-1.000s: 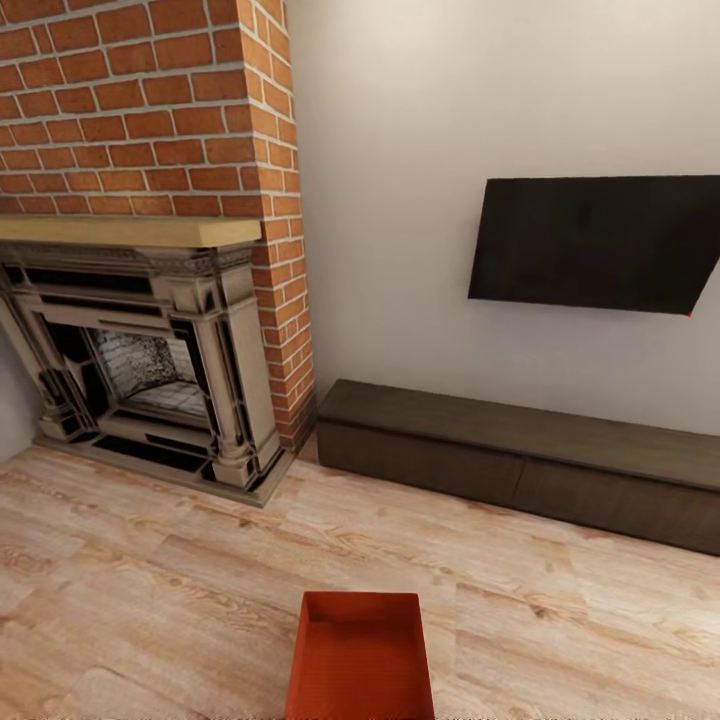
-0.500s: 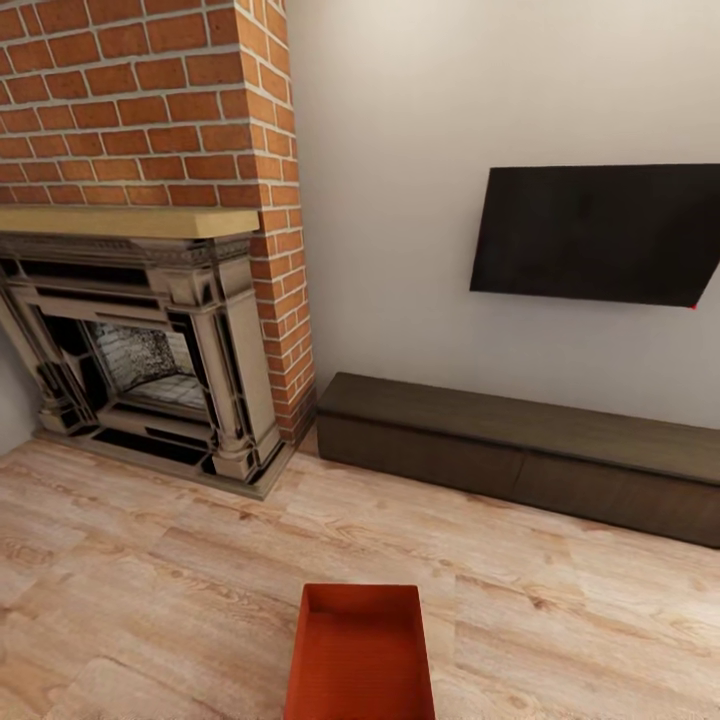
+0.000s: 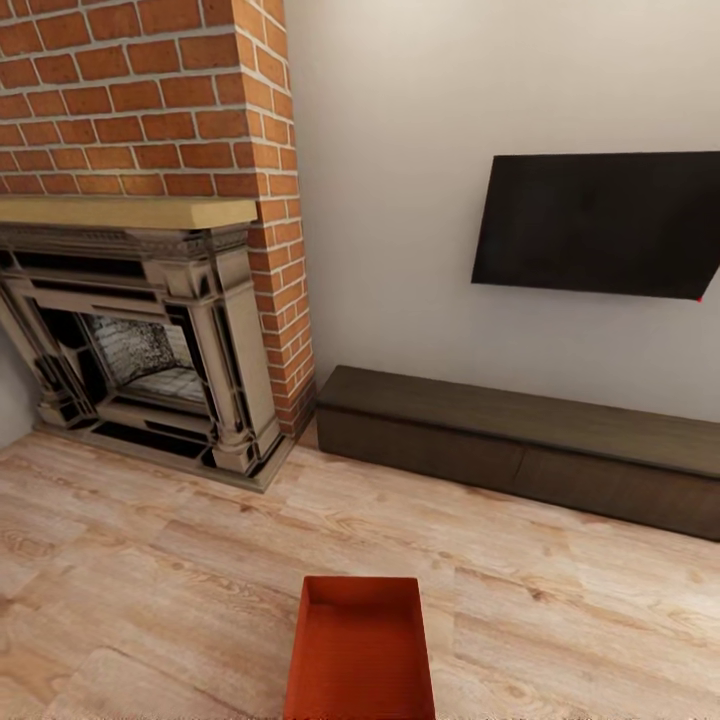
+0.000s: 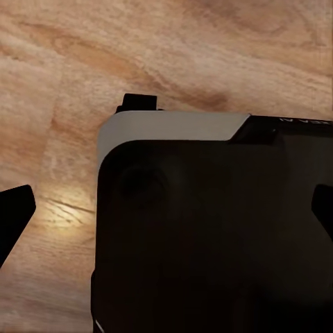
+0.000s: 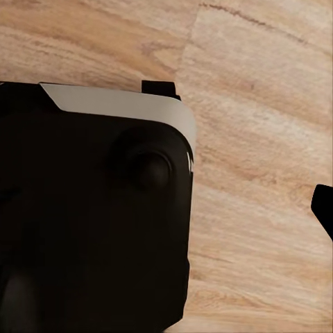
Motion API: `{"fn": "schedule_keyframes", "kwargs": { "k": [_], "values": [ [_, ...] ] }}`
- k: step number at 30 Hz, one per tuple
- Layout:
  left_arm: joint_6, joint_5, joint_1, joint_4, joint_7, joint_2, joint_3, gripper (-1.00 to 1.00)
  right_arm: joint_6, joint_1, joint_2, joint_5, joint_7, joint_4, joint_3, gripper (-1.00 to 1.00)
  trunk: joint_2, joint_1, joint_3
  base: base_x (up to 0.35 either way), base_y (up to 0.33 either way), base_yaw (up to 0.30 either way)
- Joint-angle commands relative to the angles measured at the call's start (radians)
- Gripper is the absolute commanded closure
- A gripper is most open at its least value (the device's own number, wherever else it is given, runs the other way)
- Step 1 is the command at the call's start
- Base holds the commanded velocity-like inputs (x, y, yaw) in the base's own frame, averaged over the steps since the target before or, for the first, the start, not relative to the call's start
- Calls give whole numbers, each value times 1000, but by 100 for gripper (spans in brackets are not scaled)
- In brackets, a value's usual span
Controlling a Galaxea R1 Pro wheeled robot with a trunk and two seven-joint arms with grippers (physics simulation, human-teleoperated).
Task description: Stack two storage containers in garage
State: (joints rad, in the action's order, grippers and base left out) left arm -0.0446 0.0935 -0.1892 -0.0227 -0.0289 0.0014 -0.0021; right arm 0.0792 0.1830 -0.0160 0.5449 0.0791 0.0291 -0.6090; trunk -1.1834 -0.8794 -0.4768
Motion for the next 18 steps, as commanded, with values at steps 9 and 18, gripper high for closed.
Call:
{"fn": "schedule_keyframes", "kwargs": {
  "k": [9, 18],
  "values": [
    [-3, 9, -1, 1, -3, 0, -1, -100, 4, 1, 0, 11, 1, 3, -8, -100, -1, 0, -15, 0, 0, 0],
    [-3, 9, -1, 1, -3, 0, -1, -100, 3, 1, -1, 12, 2, 3, -8, -100, -1, 0, -30, 0, 0, 0]
  ]
}}
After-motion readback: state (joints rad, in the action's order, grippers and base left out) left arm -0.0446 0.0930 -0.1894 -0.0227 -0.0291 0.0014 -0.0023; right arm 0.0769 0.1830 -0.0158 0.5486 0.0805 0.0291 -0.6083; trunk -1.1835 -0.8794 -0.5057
